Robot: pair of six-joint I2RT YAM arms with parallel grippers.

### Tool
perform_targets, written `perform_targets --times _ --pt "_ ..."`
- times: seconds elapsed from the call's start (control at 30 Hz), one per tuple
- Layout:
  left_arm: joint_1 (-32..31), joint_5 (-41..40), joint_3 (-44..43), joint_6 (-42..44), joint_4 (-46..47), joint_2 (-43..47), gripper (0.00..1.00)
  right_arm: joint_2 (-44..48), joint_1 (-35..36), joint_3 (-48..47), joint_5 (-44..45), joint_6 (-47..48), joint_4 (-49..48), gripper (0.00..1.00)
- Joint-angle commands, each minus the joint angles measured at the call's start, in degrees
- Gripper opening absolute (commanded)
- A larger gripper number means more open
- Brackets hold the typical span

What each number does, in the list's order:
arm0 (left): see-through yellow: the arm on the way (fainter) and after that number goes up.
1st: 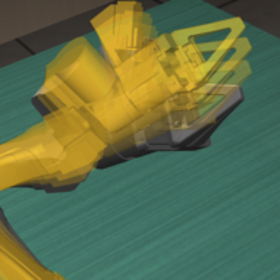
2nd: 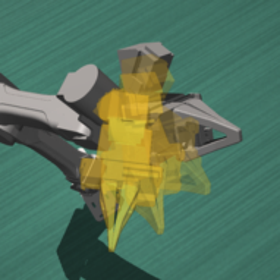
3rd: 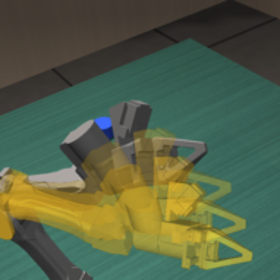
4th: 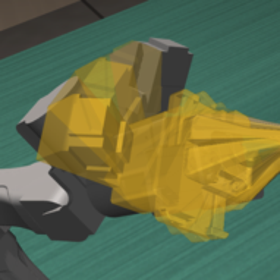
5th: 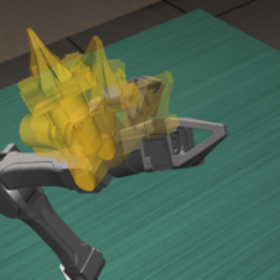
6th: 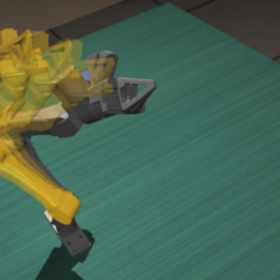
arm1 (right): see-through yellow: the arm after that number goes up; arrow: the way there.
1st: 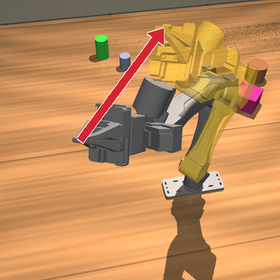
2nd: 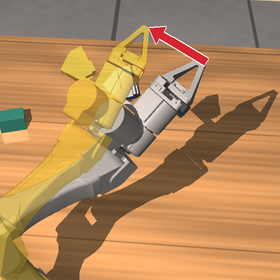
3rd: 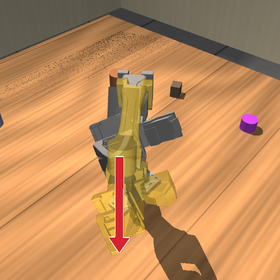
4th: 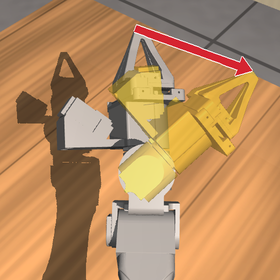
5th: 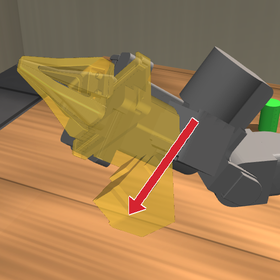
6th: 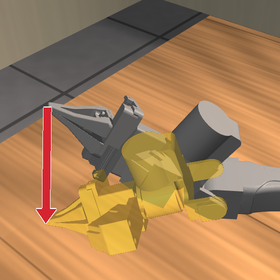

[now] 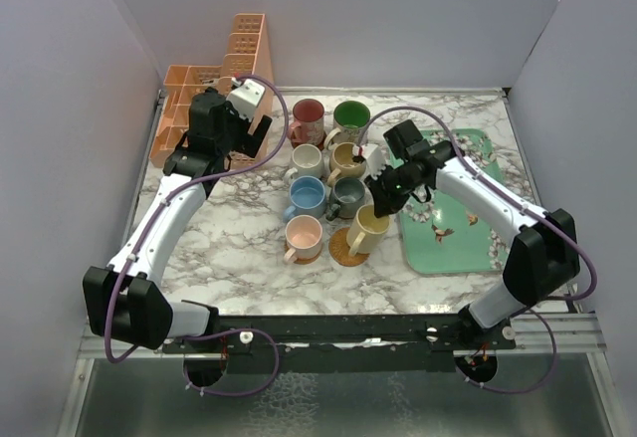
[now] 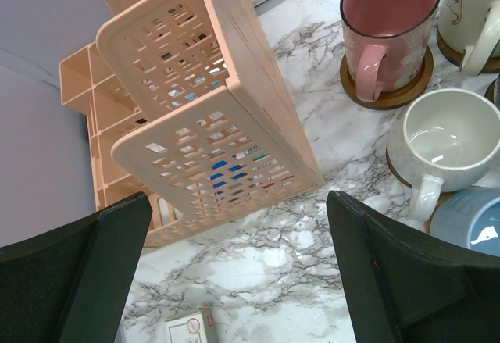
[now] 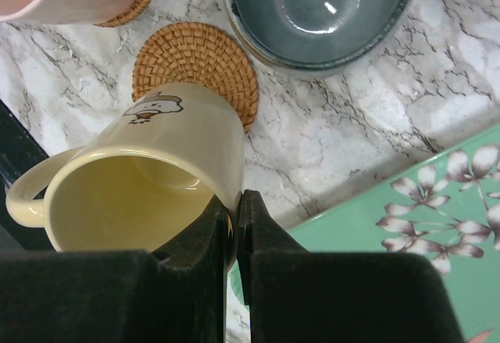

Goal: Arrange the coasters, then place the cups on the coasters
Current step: Place the cup on the coaster.

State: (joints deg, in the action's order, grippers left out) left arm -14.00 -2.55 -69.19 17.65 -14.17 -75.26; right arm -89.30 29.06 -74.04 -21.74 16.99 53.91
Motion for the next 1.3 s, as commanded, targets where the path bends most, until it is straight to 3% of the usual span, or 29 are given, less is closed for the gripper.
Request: perform_targets --times 0.0,0.5,1.27 --pt "-0.14 -1.64 0.49 -1.77 2.3 -0.36 0.99 -1.61 3.33 0.31 0.25 -3.47 -4.97 0.02" --pt "0.2 -0.33 1.45 -1.66 2.66 0.11 0.99 -5.64 7.67 -1.87 6.87 -5.73 -6.29 0.03" --pt "0.29 0.51 0.96 -1.01 2.21 0.1 0.99 -6.66 8.89 -3.35 8.87 -6.44 -6.71 0.06"
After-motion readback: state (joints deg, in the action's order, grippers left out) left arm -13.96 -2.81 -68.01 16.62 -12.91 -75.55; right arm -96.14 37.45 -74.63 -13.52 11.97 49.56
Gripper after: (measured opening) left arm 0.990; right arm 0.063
